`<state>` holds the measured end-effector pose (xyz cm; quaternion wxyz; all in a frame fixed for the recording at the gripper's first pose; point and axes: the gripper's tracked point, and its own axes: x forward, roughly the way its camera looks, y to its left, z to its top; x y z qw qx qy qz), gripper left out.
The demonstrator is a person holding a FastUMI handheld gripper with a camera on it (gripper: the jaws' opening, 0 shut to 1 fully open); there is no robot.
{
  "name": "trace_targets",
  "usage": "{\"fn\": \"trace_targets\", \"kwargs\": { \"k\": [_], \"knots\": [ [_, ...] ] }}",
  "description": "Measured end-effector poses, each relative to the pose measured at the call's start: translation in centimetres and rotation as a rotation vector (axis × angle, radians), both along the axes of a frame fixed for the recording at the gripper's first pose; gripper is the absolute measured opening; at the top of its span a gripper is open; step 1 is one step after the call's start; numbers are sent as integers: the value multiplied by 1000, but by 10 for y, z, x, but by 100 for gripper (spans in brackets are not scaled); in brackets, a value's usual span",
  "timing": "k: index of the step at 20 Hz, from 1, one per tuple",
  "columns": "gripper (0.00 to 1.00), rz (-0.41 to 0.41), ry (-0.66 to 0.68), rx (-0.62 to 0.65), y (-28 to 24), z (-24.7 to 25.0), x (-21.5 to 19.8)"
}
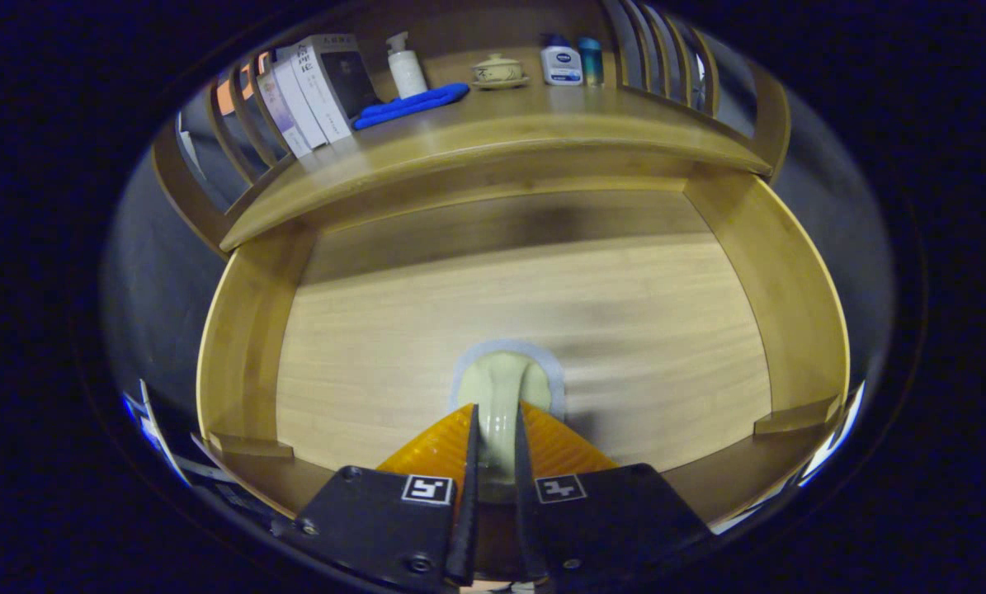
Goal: Pull open the drawer, take out the items inside it, and place them on the countertop above the cabinet.
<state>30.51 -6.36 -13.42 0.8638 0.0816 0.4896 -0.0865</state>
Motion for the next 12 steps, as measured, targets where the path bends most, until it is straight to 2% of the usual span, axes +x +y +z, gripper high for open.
{"fn": "trace_targets", "kwargs": {
  "k": [4,12],
  "knots": [
    [20,-8,-30,22,0,13,1],
    [19,-20,-107,31,-8,62,8]
  ]
}}
